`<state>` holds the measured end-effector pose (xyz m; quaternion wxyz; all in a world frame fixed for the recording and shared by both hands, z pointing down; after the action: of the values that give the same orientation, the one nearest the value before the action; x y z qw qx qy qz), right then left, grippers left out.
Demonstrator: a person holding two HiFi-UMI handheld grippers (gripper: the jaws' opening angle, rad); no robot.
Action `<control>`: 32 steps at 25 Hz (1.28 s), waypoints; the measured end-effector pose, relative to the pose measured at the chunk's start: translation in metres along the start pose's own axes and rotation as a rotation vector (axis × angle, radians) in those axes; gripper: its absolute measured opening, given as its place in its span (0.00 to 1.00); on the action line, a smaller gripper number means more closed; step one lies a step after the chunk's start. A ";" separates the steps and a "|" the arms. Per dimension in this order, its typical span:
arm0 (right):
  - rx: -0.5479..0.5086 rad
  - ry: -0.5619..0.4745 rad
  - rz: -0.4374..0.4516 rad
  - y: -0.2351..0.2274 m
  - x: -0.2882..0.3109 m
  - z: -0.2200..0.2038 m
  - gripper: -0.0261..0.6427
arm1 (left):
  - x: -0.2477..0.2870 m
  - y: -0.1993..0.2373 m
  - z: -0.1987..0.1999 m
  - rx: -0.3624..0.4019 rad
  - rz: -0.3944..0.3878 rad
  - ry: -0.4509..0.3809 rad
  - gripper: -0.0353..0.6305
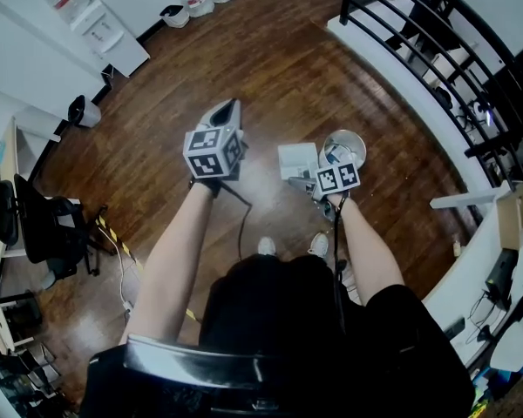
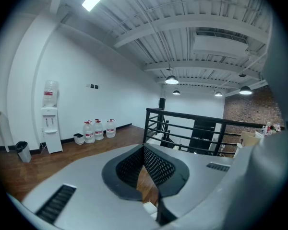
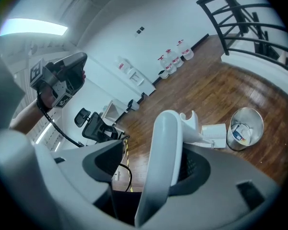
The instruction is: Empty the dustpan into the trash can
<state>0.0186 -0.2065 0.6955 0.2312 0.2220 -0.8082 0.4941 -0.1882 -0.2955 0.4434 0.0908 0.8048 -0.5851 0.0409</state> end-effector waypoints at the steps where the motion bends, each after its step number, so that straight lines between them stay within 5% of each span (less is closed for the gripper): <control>1: -0.005 0.007 -0.004 0.000 -0.002 -0.001 0.48 | -0.001 -0.001 0.000 -0.005 -0.001 -0.002 0.06; 5: -0.018 0.017 -0.035 0.001 -0.009 -0.003 0.59 | -0.005 -0.006 0.001 -0.018 -0.010 -0.012 0.06; 20: -0.061 -0.065 -0.248 -0.001 -0.056 -0.004 0.59 | -0.033 0.008 0.006 -0.107 -0.027 -0.081 0.06; 26: -0.117 -0.259 -0.458 0.005 -0.105 0.001 0.59 | -0.062 0.007 0.016 -0.061 -0.056 -0.153 0.06; 32: -0.255 -0.482 -0.477 0.064 -0.141 0.018 0.42 | -0.085 -0.001 0.025 -0.050 -0.096 -0.199 0.06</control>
<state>0.0902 -0.1778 0.5597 0.1685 0.4839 -0.8201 0.2548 -0.2148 -0.2211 0.4038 0.0542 0.8294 -0.5530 -0.0584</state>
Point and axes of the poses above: the fingertips, and each gripper's own axes: x forward along the fingers, y to its left, z out of its top, the point moved 6 cm from there along -x, backward along the fingers, and after that the axes turned 1 degree about -y, right-handed, at the moved point
